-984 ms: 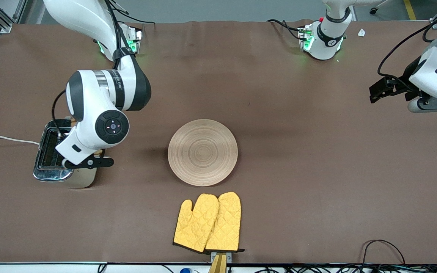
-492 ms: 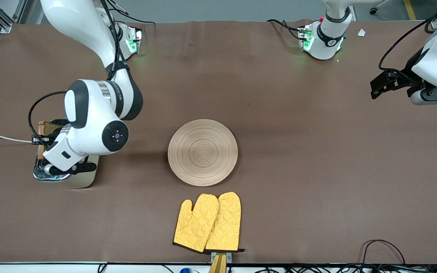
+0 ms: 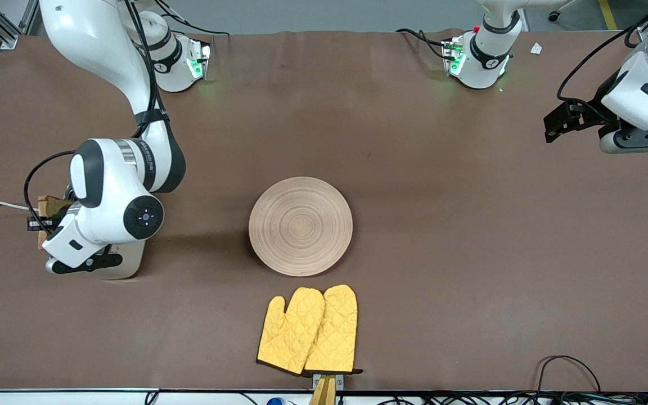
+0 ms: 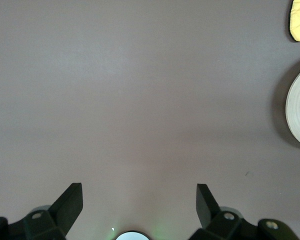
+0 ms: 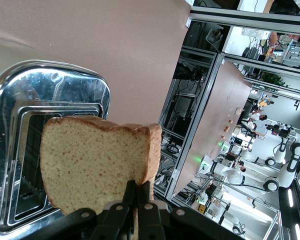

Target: Move plate and put bread in toaster

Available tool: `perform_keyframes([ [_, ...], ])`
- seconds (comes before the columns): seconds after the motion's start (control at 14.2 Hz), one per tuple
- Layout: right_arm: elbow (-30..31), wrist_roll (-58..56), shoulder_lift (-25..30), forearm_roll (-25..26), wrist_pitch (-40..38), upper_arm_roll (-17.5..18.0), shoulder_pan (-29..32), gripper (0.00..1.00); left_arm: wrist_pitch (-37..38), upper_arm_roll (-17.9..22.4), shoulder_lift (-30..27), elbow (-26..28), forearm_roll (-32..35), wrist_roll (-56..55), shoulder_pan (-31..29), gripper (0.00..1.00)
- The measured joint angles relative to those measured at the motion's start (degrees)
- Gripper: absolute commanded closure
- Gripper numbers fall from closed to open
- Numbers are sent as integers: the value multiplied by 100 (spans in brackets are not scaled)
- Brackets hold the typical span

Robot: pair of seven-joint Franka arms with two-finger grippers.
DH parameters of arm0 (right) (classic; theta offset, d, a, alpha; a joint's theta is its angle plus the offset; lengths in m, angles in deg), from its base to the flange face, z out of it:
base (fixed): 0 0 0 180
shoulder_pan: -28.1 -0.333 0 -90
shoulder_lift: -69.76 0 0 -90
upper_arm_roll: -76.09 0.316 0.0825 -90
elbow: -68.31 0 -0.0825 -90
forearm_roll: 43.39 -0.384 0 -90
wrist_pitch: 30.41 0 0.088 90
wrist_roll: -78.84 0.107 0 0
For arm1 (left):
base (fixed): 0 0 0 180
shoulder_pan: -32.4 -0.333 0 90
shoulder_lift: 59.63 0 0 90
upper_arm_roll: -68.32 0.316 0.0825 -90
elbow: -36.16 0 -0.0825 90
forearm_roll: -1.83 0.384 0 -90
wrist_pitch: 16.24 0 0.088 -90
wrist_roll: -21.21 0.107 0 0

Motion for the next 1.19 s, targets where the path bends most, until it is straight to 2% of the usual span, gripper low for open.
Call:
perform_keyframes([
  [0.49,249,7,7,-61,162,2,51,98,1,1,-6,-19,0,-1,-14,0],
  [0.7,301,30,7,-465,151,8,51,87,-2,3,-7,-37,0,-1,-18,0],
  [0.77,325,130,7,-577,147,8,50,79,-4,3,-15,-45,0,-1,-18,0],
  [0.91,404,525,7,-772,146,18,45,46,-4,11,-62,-50,0,-1,-20,0],
  [1.12,446,808,19,-1093,137,29,16,7,-11,27,-110,-50,0,-1,-29,0],
  [1.19,433,827,62,-1309,141,21,20,0,-16,27,-112,-50,0,-1,-29,0],
])
